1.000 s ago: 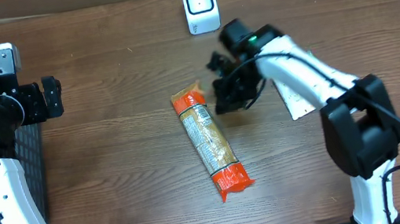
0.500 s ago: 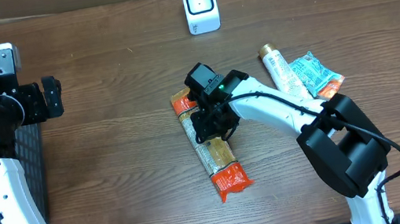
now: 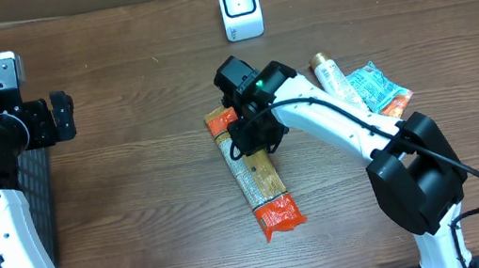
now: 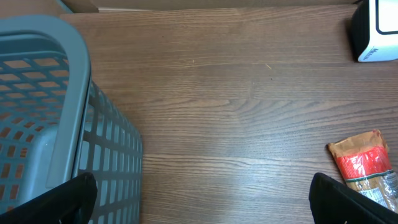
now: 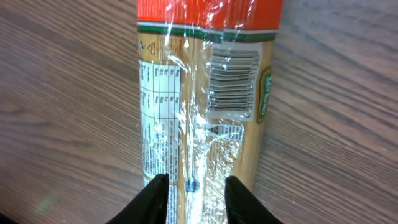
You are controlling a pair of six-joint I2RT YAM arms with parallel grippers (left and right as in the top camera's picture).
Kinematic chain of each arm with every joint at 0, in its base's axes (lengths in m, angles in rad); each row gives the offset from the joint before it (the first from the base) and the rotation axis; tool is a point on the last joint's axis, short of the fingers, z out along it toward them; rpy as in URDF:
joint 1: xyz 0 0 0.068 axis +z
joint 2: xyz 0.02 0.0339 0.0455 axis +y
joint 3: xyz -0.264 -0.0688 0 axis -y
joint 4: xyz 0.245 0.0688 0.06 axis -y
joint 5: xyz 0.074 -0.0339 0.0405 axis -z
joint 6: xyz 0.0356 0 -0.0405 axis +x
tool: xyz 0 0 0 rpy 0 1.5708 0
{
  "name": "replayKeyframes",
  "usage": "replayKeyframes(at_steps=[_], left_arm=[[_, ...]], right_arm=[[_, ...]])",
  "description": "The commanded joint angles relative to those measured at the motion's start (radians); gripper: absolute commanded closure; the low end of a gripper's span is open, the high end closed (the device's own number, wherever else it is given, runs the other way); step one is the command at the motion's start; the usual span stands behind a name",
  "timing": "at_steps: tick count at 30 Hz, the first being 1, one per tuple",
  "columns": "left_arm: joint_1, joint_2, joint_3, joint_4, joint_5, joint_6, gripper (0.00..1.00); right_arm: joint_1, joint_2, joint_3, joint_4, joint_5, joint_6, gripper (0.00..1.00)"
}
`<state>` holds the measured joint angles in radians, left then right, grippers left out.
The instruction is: Scan the item barcode
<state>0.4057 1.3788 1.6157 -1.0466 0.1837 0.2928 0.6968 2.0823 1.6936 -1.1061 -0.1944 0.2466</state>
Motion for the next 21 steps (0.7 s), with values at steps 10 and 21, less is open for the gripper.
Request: replayKeyframes(at_steps=[10, 21], left_arm=[[0.0, 0.002, 0.014, 0.003, 0.008, 0.018, 0.0], [0.0, 0.002, 0.014, 0.003, 0.008, 0.018, 0.0]], right_arm=[[-0.235, -0.005, -0.08, -0.227, -0.52, -0.459, 0.32], [-0.238, -0.005, -0.347, 0.004, -0.623, -0.362, 0.29]])
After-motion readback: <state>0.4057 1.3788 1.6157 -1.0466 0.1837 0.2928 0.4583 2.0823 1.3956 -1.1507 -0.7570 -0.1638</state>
